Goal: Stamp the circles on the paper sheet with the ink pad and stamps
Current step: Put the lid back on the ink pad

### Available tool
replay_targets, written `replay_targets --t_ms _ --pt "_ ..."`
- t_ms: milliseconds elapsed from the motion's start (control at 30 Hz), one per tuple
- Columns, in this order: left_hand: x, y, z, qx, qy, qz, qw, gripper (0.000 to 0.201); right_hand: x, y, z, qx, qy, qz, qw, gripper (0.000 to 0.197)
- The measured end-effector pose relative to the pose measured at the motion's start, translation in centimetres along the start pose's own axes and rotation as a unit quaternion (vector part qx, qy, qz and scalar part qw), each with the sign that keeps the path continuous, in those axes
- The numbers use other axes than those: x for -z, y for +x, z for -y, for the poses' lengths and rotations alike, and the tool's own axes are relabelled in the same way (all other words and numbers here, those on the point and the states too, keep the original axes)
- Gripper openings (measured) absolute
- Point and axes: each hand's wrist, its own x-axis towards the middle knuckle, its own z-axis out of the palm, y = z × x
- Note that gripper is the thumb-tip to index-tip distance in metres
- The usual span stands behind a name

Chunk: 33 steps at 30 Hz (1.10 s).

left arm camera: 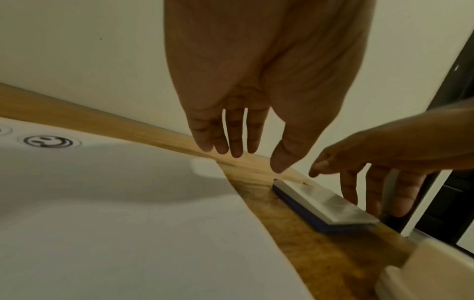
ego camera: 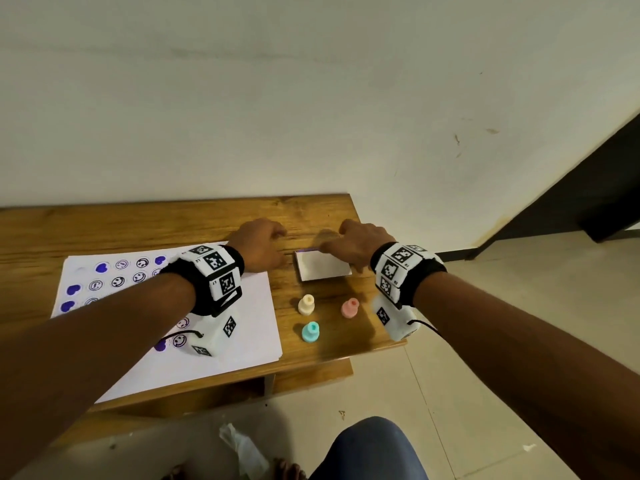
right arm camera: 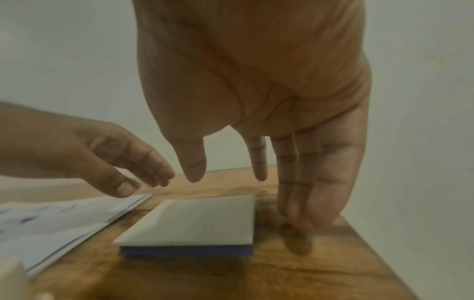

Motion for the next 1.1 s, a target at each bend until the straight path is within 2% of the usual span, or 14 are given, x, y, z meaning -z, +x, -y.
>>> replay_targets --t_ms 67,167,233,300,500,733,867,933,967,1033,1100 --pt "0.6 0.0 -0.2 0.026 -0.064 -0.021 0.997 0.053 0.7 0.1 -1.2 -0.012 0.043 0.041 0.998 0.062" --pt "0.4 -0.4 -1.3 0.04 -0.113 0.026 0.993 0.042 0.9 0.6 -2.5 -0.022 0.15 0.083 0.985 0.036" --pt "-0.2 -0.8 -2.0 0.046 -0.15 0.077 0.985 0.045 0.6 1.0 -3.0 -0.021 0.195 0.104 0.975 0.036" --pt "-0.9 -0.8 -2.4 0.051 -0.171 0.098 0.979 0.054 0.0 1.3 -3.3 -0.015 0.229 0.123 0.966 0.04" --pt "-1.8 0.0 -3.4 0.082 -0.186 0.085 0.975 0.044 -1.0 2.0 -4.3 0.011 0.291 0.119 0.949 0.037" --pt "-1.3 1.2 -3.9 0.138 -0.226 0.119 0.957 0.037 -0.8 2.7 -4.8 0.017 0.333 0.136 0.933 0.036" --pt "-1.3 1.4 -4.2 0.164 -0.245 0.126 0.947 0.032 -0.7 2.6 -4.8 0.027 0.317 0.127 0.94 0.035" --pt "-1.4 1.5 -4.3 0.174 -0.244 0.119 0.947 0.028 -0.8 2.6 -4.9 0.071 0.247 0.081 0.963 0.039" --pt "-1.5 1.6 -4.3 0.179 -0.245 0.113 0.946 0.027 -0.8 2.7 -4.9 0.107 0.188 0.046 0.975 0.045" --pt "-1.7 1.7 -4.4 0.184 -0.243 0.104 0.947 0.027 -0.9 2.7 -4.8 0.185 0.083 0.003 0.979 0.065" --pt "-1.7 1.8 -4.4 0.185 -0.243 0.103 0.947 0.027 -1.1 2.8 -4.5 0.241 0.014 0.011 0.97 0.083"
